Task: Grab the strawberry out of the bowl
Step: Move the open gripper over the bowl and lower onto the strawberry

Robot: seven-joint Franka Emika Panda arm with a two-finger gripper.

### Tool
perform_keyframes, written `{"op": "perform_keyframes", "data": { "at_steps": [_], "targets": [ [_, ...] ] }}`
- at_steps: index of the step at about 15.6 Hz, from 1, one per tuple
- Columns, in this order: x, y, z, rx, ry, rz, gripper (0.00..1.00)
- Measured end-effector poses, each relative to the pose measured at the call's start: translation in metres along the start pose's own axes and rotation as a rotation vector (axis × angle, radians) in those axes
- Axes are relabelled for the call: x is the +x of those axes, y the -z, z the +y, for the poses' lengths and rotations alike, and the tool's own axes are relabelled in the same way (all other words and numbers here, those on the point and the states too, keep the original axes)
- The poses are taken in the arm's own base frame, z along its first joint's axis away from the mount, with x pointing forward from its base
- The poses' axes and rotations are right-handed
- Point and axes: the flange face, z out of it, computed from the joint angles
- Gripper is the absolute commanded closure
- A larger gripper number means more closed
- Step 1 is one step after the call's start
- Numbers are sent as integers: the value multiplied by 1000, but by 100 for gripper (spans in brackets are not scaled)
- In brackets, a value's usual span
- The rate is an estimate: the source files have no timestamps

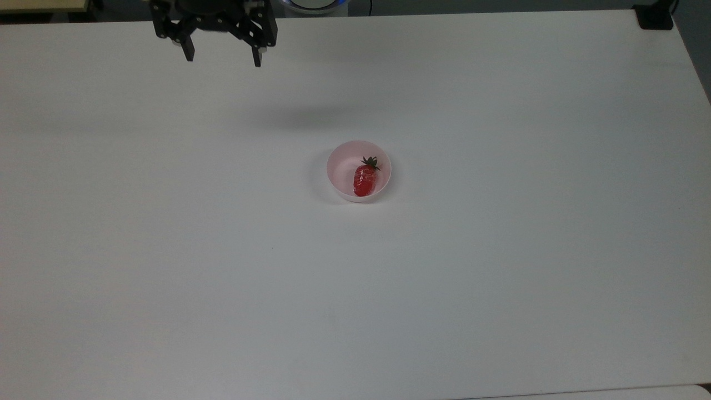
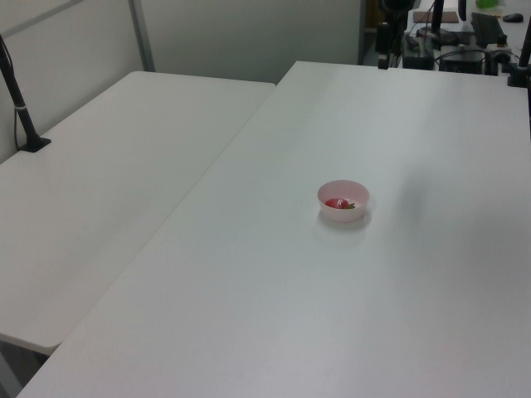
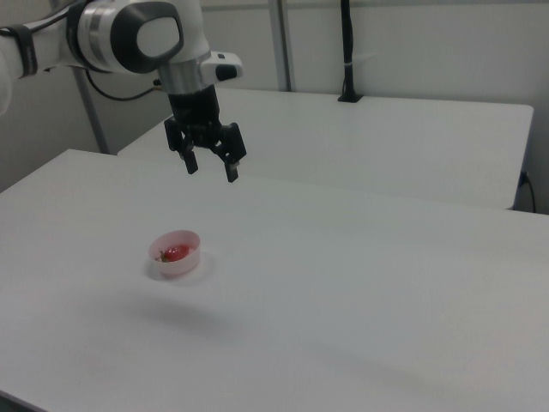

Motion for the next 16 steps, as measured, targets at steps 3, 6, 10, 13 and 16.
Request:
{"op": "perform_keyframes", "data": {
  "at_steps": [3,6,10,13,16],
  "targets": [
    [8,-16,-23,-1,38,-27,0],
    [11,-23,-55,27,78,-38,0],
    [17,-45,-93,50,52,-66,0],
    [33,-90,-131,36,3,-56,3],
    [41,-132,-158,17,-34,-90,10]
  ]
}}
